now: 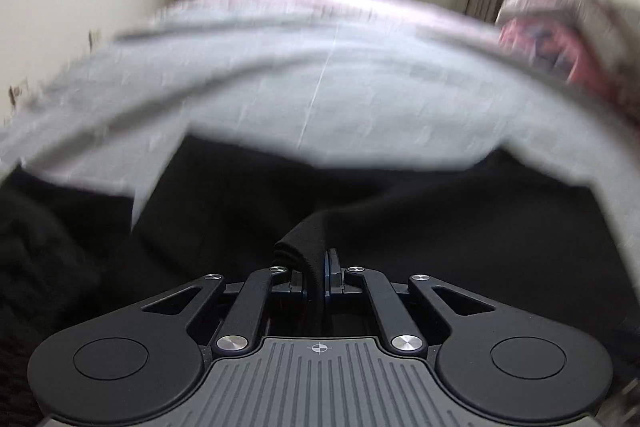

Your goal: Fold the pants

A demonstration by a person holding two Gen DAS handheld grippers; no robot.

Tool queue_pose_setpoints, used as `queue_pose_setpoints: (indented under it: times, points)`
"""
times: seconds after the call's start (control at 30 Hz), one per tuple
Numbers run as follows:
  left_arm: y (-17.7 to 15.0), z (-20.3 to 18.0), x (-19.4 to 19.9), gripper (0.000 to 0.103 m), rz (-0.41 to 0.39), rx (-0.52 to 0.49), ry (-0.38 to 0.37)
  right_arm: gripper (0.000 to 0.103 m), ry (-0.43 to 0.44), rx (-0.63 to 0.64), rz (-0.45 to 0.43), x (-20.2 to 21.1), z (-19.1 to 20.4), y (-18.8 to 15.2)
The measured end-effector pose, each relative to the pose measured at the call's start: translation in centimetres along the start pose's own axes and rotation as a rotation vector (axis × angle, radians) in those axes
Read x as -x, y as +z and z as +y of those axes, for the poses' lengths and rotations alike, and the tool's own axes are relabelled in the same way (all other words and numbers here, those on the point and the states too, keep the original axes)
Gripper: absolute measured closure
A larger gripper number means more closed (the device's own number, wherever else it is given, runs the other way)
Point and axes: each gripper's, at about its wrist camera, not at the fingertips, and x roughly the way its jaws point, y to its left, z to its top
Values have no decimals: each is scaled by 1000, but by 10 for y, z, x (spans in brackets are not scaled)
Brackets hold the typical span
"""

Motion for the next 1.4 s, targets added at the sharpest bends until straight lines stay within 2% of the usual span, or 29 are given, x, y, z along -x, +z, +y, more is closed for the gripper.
queue_pose_setpoints:
  times: [0.07,0.17,0.27,0.33,0.4,0.5,0.57,0.6,0.67,0.73,0.77,0.8,0.83,0.9,0.97,1.0,1.03,1.17,1.23,1.3,1.37,1.4]
  points:
    - [-6,0,0,99,13,-23,-22,17,34,-58,17,1,-11,1]
    - [-5,9,14,98,-23,3,-41,15,29,-110,42,0,-24,0]
    - [-2,3,28,99,-117,-14,-21,15,27,-128,40,0,-29,-1]
    - [4,-6,42,99,-187,-39,-45,15,29,-132,36,0,-30,1]
    - [9,-12,48,99,-219,-54,-27,15,28,-129,42,-5,-26,2]
    - [21,-14,39,99,-205,-58,-11,15,30,-128,51,-7,-27,2]
    - [33,-17,36,100,-183,-27,-44,15,37,-137,54,-10,-28,2]
    - [39,-21,43,100,-203,-20,-80,15,42,-146,55,-11,-29,2]
    - [51,-38,75,100,-309,-56,-151,15,45,-151,58,-14,-28,3]
    - [53,-58,106,99,-399,-136,-166,15,46,-144,57,-16,-28,2]
    - [50,-63,113,99,-411,-179,-148,15,46,-144,57,-17,-28,3]
    - [44,-64,110,98,-404,-219,-91,15,48,-146,59,-17,-28,3]
    - [37,-59,98,98,-362,-240,-15,15,50,-149,60,-18,-29,4]
    - [26,-32,49,97,-195,-220,106,15,58,-153,58,-19,-29,5]
    - [15,4,-6,98,-27,-165,173,15,77,-143,52,-19,-27,6]
    - [10,16,-19,98,2,-153,175,15,80,-136,50,-19,-25,7]
    - [8,22,-19,98,-12,-141,151,15,76,-127,51,-19,-24,7]
    - [15,22,8,98,-68,-129,110,14,89,-138,56,-19,-28,6]
    - [15,19,5,98,-42,-146,98,13,95,-149,60,-21,-30,7]
    - [12,20,-2,91,4,-165,66,13,93,-145,61,-21,-30,7]
    - [13,27,2,89,-16,-138,51,13,96,-143,60,-20,-30,7]
    - [17,35,6,85,-37,-92,35,13,100,-149,60,-20,-31,7]
